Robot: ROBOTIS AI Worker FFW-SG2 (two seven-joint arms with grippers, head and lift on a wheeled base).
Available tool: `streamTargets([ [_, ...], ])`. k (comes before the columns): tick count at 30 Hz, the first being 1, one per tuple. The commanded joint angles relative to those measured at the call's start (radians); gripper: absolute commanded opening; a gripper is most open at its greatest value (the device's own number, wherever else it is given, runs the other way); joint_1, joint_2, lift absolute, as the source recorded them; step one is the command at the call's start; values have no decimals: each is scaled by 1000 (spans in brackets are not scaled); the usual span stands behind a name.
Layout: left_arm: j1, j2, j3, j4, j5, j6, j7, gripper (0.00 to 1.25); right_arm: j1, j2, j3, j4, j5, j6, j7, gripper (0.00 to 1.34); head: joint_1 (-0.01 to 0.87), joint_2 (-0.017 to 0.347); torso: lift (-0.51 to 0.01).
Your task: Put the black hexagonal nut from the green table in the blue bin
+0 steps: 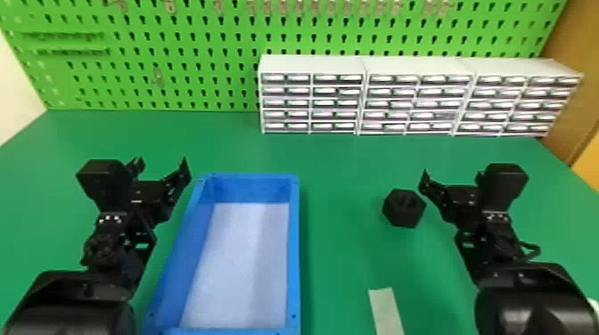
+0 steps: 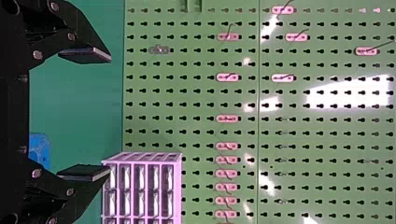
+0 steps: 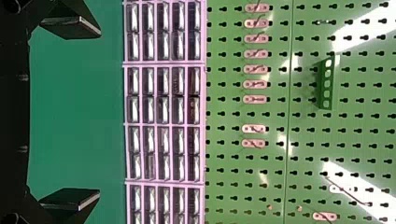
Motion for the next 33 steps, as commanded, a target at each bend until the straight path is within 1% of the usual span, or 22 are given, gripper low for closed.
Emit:
streamTargets([
  [1,0,0,0,0,0,0,1,838,0,0,0,0,0,0,0,1235,686,52,-97],
  [25,0,0,1,0,0,0,1,838,-2,2,-6,0,-2,5,0,1235,686,52,-97],
  [30,2,0,3,0,1,-2,-1,838,-20,-2,-6,0,-6,29,0,1235,686,52,-97],
  [33,2,0,3,0,1,-2,-1,838,-41,-3,-6,-5,-12,69,0,1236,686,52,-97],
])
